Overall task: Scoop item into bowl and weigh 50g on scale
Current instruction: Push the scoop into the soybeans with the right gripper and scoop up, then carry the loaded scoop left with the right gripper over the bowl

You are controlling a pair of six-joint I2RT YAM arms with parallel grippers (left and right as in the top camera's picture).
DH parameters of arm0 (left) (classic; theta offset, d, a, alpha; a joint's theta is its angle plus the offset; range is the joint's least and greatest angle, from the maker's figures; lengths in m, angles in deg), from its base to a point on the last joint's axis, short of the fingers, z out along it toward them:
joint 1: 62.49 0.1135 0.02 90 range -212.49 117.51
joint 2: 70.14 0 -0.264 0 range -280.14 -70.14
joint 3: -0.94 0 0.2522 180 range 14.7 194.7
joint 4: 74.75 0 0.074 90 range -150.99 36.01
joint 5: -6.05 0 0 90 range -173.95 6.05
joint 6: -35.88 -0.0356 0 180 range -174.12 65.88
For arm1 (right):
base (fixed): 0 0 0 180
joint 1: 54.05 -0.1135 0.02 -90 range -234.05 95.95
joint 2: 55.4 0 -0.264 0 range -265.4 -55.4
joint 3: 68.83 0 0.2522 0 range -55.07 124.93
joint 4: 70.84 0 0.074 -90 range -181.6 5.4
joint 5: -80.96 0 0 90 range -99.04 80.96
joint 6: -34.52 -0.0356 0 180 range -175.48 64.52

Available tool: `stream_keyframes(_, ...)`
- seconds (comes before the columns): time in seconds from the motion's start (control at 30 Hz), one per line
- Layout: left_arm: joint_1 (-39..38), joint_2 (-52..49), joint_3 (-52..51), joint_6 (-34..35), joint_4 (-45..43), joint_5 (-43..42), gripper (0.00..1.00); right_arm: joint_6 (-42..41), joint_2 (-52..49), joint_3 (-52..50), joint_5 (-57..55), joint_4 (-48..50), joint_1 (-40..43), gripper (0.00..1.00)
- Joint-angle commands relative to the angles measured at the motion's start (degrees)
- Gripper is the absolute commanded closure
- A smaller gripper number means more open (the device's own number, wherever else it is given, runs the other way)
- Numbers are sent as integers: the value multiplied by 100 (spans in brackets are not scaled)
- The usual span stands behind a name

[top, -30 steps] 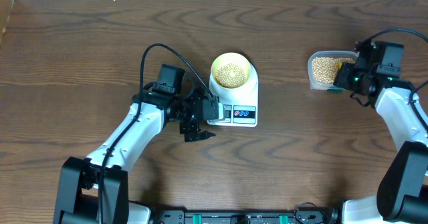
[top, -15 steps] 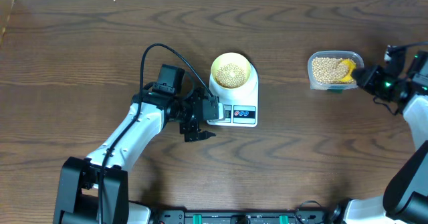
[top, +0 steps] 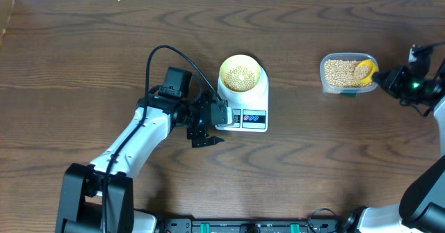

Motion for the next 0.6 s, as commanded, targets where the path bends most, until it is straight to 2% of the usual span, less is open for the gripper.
stream_keyframes(0.0, -13, -15, -70, 68, -4, -72, 2, 225, 39, 398, 166, -247, 15, 99)
stream_keyframes(0.2, -13, -15, -70, 68, -4, -72, 2, 643, 39, 566, 173, -645, 15, 99)
stream_keyframes(0.37, -13, -15, -70, 68, -4, -72, 2, 990, 39, 566, 850, -654, 15, 99)
stream_keyframes(0.57, -13, -15, -70, 68, -4, -72, 2, 990, 39, 566, 1384, -627, 15, 99)
